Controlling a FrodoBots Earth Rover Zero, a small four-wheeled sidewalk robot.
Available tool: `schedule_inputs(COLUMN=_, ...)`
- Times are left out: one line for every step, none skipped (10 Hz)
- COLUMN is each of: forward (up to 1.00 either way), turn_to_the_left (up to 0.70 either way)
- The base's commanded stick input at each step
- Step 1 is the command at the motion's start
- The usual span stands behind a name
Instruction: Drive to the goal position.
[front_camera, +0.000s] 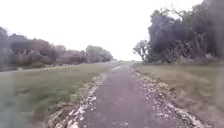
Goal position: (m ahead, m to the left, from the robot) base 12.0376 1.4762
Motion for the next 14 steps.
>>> schedule_inputs(forward=1.00, turn_to_the_left=-0.13)
schedule_inputs(forward=1.00, turn_to_the_left=-0.02)
schedule_inputs(forward=1.00, turn_to_the_left=0.00)
schedule_inputs(forward=1.00, turn_to_the_left=0.00)
schedule_inputs(forward=1.00, turn_to_the_left=0.00)
schedule_inputs(forward=1.00, turn_to_the_left=0.00)
schedule_inputs(forward=1.00, turn_to_the_left=0.00)
schedule_inputs(forward=1.00, turn_to_the_left=0.00)
schedule_inputs(forward=1.00, turn_to_the_left=0.00)
schedule_inputs(forward=1.00, turn_to_the_left=0.00)
schedule_inputs(forward=1.00, turn_to_the_left=0.00)
schedule_inputs(forward=1.00, turn_to_the_left=0.00)
schedule_inputs(forward=1.00, turn_to_the_left=0.00)
schedule_inputs(forward=1.00, turn_to_the_left=0.00)
